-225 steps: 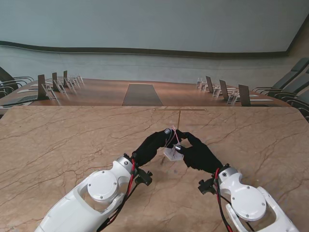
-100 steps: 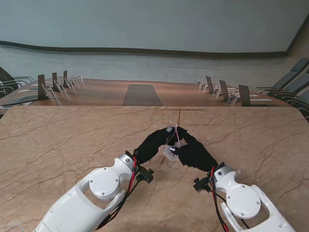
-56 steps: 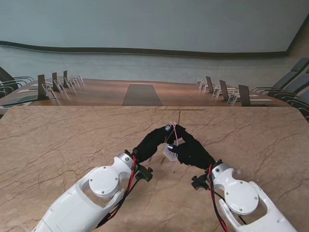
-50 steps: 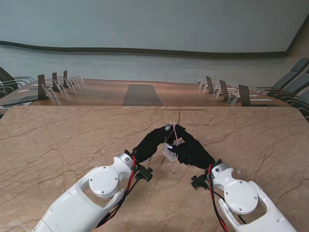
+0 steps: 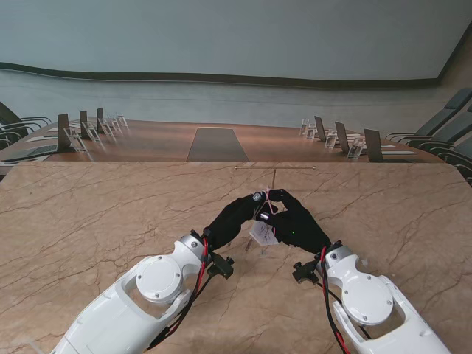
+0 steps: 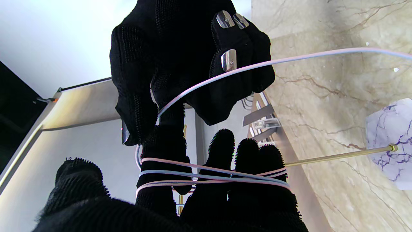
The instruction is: Take the wired earphone off the rack, coil the cable and place them on the table
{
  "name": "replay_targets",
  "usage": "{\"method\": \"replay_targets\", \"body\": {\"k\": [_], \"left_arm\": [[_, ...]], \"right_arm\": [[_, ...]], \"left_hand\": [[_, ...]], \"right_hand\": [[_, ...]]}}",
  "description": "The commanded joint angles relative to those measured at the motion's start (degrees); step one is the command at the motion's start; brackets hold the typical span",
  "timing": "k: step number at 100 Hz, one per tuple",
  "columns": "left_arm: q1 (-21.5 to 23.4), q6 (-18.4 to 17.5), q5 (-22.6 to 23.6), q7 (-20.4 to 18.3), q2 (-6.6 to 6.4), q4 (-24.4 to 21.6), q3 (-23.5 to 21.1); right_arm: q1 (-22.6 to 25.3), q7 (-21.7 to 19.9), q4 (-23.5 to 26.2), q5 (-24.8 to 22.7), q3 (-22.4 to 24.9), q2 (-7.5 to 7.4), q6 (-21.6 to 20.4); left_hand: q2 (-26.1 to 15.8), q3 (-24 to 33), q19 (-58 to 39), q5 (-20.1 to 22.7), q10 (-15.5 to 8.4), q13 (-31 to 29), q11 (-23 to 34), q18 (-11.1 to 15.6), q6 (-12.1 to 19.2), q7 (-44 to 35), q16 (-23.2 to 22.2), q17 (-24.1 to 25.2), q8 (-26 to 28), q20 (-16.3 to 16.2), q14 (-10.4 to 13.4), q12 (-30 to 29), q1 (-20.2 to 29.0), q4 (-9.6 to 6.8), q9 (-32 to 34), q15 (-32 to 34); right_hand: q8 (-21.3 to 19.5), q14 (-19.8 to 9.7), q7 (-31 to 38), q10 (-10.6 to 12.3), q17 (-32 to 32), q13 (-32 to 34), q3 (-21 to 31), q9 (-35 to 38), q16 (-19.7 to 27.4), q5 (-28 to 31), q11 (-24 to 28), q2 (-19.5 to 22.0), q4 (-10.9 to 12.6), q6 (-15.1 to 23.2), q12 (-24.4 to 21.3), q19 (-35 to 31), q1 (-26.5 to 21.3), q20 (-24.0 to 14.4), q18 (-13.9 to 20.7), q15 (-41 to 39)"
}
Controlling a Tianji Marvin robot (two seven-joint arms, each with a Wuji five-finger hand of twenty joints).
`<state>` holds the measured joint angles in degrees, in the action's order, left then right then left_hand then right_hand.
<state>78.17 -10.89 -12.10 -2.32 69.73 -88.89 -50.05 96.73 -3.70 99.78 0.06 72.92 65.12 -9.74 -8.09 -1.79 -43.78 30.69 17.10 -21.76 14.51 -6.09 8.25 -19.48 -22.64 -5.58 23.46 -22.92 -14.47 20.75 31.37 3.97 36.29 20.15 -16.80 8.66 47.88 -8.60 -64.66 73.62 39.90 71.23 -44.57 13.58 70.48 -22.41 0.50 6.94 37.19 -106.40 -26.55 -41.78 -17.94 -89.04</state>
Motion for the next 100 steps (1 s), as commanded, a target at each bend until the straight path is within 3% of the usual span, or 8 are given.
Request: {"method": "replay_targets", "body": {"k": [1, 46, 74, 87, 89, 91, 94, 100], "left_arm": [[0.65, 0.49, 0.10, -0.35, 0.05, 0.50, 0.35], [0.35, 0.62, 0.38, 0.58, 0.37, 0.75, 0.65], [-0.23, 1.28, 0.14, 0.39, 0.52, 0.97, 1.31], [-0.24, 1.25, 0.49, 0.61, 0.54, 1.03, 1.32], [-0.24, 1.27, 0.48, 0.61, 0.54, 1.01, 1.32], [-0.25, 1.29, 0.49, 0.61, 0.54, 1.00, 1.33], [-0.29, 1.29, 0.58, 0.67, 0.56, 1.03, 1.39], [-0.38, 1.29, 0.67, 0.78, 0.60, 1.09, 1.48]], "right_arm": [[-0.43, -0.66, 1.17, 0.28, -0.55, 0.21, 0.53], [1.27, -3.64, 3.48, 0.57, -1.81, -0.57, 2.46], [0.61, -3.69, 4.01, 1.55, -3.93, -0.44, 3.66], [0.40, -2.99, 4.14, 2.29, -4.39, -0.19, 3.88], [0.36, -2.90, 4.17, 2.36, -4.45, -0.16, 3.94], [0.33, -2.82, 4.18, 2.41, -4.51, -0.13, 4.02], [0.25, -2.76, 4.19, 2.50, -4.58, -0.10, 4.14], [0.07, -2.60, 4.22, 2.68, -4.77, -0.03, 4.43]], "left_hand": [[-0.21, 0.07, 1.30, 1.62, -1.64, 0.54, -0.61, -5.17, 0.32, -3.26, 0.68, 0.70, 0.73, 1.10, -2.78, -0.57, 0.47, -1.43, -0.28, -0.30], [0.02, 0.04, 1.76, 1.14, -1.86, 1.14, -0.71, -4.77, 1.20, -3.27, 0.97, 1.11, 0.67, 1.31, -2.44, -0.78, 0.68, -1.40, -0.92, -0.62], [0.03, 0.02, 4.86, 0.67, -3.01, 3.94, -1.61, -1.91, 1.45, -3.20, 1.87, 4.08, 0.51, 2.77, -0.05, -1.27, 0.67, -1.37, -3.57, -2.56], [0.12, 0.05, 6.24, 0.74, -3.44, 4.93, -1.90, -0.92, 1.14, -3.21, 2.17, 5.09, 0.47, 3.46, 0.79, -1.46, 0.81, -1.36, -4.51, -3.36], [0.09, 0.04, 6.59, 0.70, -3.64, 5.34, -2.05, -0.58, 1.21, -3.18, 2.26, 5.46, 0.46, 3.62, 1.15, -1.53, 0.79, -1.35, -4.93, -3.61], [0.15, 0.05, 7.40, 0.76, -3.71, 5.76, -2.13, -0.12, 1.04, -3.21, 2.41, 5.76, 0.45, 4.06, 1.60, -1.59, 0.89, -1.35, -5.37, -4.00], [0.12, 0.01, 8.12, 0.72, -3.73, 6.23, -2.27, 0.29, 0.94, -3.19, 2.53, 6.22, 0.44, 4.43, 2.10, -1.68, 0.84, -1.33, -5.90, -4.35], [0.15, 0.03, 8.61, 0.34, -4.53, 6.77, -2.43, 0.71, 0.68, -3.00, 2.63, 6.76, 0.36, 4.67, 2.41, -1.76, 0.89, -1.34, -6.29, -4.68]], "right_hand": [[0.85, 3.36, -1.29, -1.97, -4.67, 1.00, 0.42, 1.79, -0.72, -3.25, 3.64, -2.99, -2.27, 8.00, 0.18, -13.58, 0.47, 3.21, 14.55, -6.61], [0.39, 3.28, -0.02, -1.28, -4.73, 1.01, 1.78, 2.78, -0.74, 3.45, 3.95, -4.11, -2.35, 4.30, -0.04, -13.58, -1.27, 2.86, 14.09, -6.90], [-1.99, 2.86, 2.34, 0.10, -4.83, 1.03, 5.51, 3.28, -1.05, 8.32, 4.65, -6.61, -3.53, 0.45, -0.17, -13.58, -3.00, 2.04, 14.71, -7.49], [-5.17, 2.43, 6.59, 1.23, -4.99, 1.04, 7.63, 4.11, -1.49, 11.87, 5.43, -6.85, -3.78, -4.32, -0.38, -13.58, -5.36, 0.29, 14.90, -8.32], [-4.41, 2.42, 7.70, 1.31, -5.00, 1.03, 7.66, 4.24, -1.59, 12.11, 5.56, -7.10, -4.62, -4.67, -0.49, -13.58, -5.87, -0.03, 14.86, -8.42], [-0.25, 2.39, 11.39, 1.44, -5.02, 1.03, 7.69, 4.30, -1.70, 11.91, 5.74, -7.47, -5.74, -4.76, -0.66, -13.58, -6.56, -0.25, 14.95, -8.48], [1.91, 2.28, 14.72, 1.74, -5.03, 1.04, 7.40, 4.27, -1.75, 11.63, 5.92, -7.71, -6.55, -4.65, -0.70, -13.58, -7.53, -0.31, 15.10, -8.54], [2.15, 2.38, 20.66, 2.01, -5.05, 1.03, 7.78, 4.65, -1.89, 11.12, 6.23, -8.78, -7.07, -3.61, -0.71, -13.58, -9.67, -0.66, 14.92, -8.78]]}}
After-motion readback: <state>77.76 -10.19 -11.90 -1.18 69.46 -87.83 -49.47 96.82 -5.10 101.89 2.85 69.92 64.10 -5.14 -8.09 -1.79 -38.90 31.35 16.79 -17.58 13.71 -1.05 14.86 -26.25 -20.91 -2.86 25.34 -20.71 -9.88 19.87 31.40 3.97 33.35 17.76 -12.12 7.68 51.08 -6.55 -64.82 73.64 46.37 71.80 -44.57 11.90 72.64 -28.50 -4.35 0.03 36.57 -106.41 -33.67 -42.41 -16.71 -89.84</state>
